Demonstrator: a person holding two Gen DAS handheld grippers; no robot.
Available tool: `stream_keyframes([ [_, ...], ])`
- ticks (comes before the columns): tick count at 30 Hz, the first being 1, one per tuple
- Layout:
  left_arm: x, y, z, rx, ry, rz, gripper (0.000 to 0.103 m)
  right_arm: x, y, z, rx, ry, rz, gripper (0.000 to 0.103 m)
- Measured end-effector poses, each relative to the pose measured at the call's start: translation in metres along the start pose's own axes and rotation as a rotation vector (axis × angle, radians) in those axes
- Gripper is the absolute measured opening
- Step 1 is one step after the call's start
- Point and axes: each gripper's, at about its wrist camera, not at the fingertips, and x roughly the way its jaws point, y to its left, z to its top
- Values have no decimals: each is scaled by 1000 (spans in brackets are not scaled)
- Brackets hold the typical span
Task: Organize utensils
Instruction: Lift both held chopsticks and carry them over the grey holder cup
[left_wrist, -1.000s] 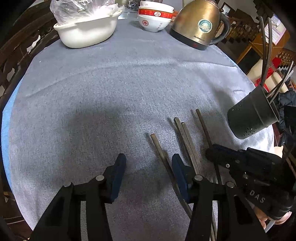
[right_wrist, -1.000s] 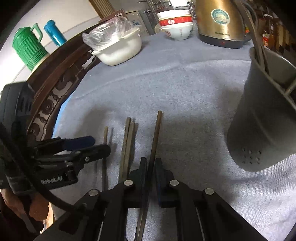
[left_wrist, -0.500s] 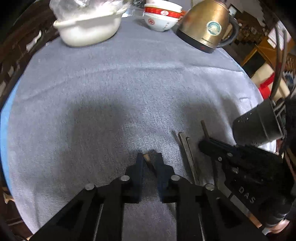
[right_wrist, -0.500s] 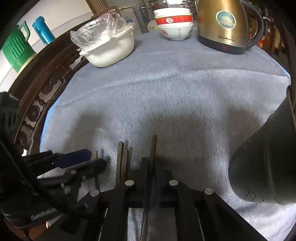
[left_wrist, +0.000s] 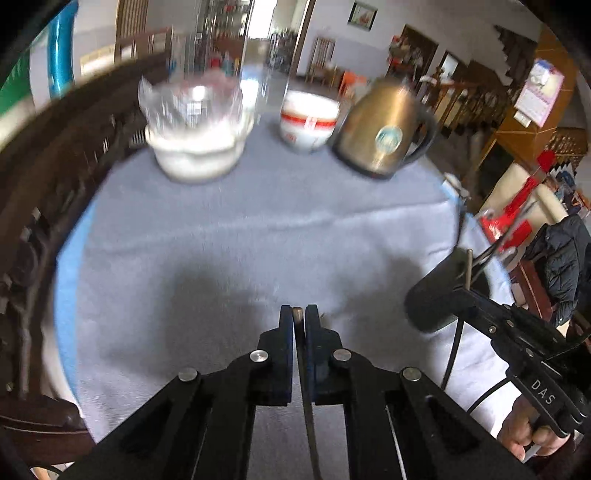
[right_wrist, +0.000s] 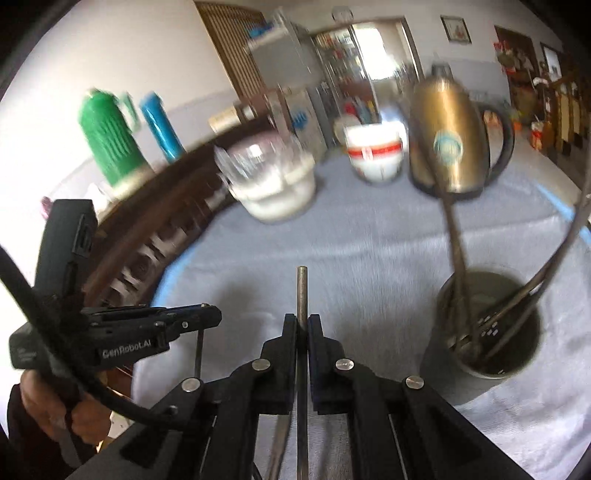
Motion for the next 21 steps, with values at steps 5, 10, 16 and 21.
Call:
stream_keyframes([
  [5,-51,-21,10,45,-115,-4,5,-54,5,7,-13,-149,25,6],
  [10,-86,-41,17,77,-202,-23,5,-97,-5,18,16,-272,4,6],
  [16,-111,-68,42,104,-281,-41,5,-138,-19,40,44,-384,-24,6],
  [21,-126,-91,63,138,-329,-47,5,-163,-32,60,73,-439,-42,6],
])
